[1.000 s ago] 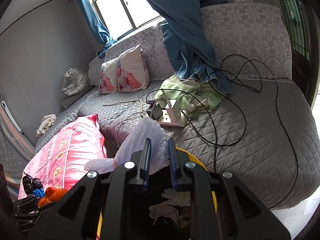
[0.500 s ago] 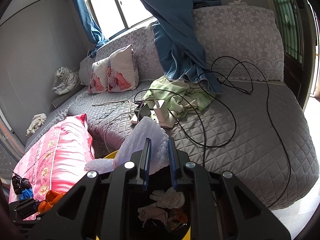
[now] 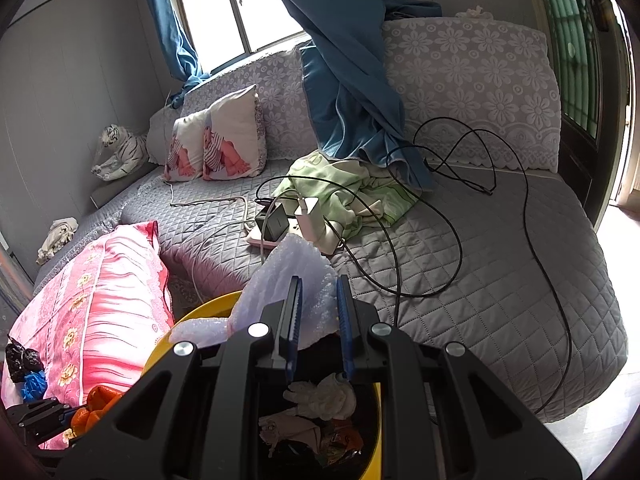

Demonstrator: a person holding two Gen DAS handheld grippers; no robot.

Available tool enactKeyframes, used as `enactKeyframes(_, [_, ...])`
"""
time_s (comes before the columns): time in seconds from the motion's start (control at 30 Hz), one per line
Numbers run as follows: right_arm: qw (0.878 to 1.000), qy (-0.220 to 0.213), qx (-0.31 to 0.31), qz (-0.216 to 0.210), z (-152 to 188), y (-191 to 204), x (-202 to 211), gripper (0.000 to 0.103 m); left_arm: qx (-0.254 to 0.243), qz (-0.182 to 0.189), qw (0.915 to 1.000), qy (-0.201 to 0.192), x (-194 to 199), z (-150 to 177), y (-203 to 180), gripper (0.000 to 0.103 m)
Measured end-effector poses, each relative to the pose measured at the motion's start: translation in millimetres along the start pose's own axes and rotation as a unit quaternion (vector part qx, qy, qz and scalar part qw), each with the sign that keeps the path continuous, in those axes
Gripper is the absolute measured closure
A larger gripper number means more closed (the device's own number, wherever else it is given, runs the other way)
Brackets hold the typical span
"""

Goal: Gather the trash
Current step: 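Open both tools to drop the foam net and orange peel into the bin, then move both tools back toward the remaining trash on the bed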

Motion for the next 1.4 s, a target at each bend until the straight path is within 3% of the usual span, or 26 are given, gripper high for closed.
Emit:
enactKeyframes(0.33, [1.000, 0.007, 0.005, 0.004, 2.3, 1.5, -5.4, 0.084, -0.003, 0.005, 1.0000, 0.006, -4.4, 1.2, -3.9, 0.064])
enactKeyframes(0.4, [1.000, 0.006, 0.001, 0.003, 2.1, 0.4, -5.3, 0.076, -0.002, 0.007, 1.0000, 0.002, -2.7, 1.0, -2.7, 0.054])
enactKeyframes(0.47, [1.000, 0.001, -0.004, 0.002, 1.8, -0.7, -4.0, 0.056, -0.001, 0.006, 0.9999, -0.008, 1.3, -0.4, -2.9, 0.042])
enactKeyframes(0.77, [1.000, 0.000, -0.010, -0.005, -1.0, -2.6, 1.1, 0.057, 0.011, -0.009, 0.9996, -0.022, 12.6, -3.7, 10.5, 0.038])
enactKeyframes(0.97, [1.000, 0.001, -0.004, -0.021, -3.8, 7.0, 4.9, 0.057, 0.034, -0.027, 0.9980, -0.046, 34.8, -12.7, 37.8, 0.037])
enactKeyframes(1.13, [0.999, 0.003, 0.005, -0.046, -7.4, 26.5, 7.2, 0.057, 0.049, -0.056, 0.9946, -0.073, 65.4, -17.1, 69.5, 0.028])
enactKeyframes(1.4, [0.991, 0.015, 0.040, -0.124, -5.0, 89.5, 9.9, 0.039, 0.102, -0.119, 0.9803, -0.120, 127.3, -7.6, 144.0, 0.015])
Point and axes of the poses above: each gripper's, at about its wrist camera, not at the fingertips, and x roughly against the way its jaws point, y to its left, z to its underside, the point moved 2 cm from there along -x, roughly the way its jaws point, and after that the axes turned 1 degree about -z, right-handed, at the moved point
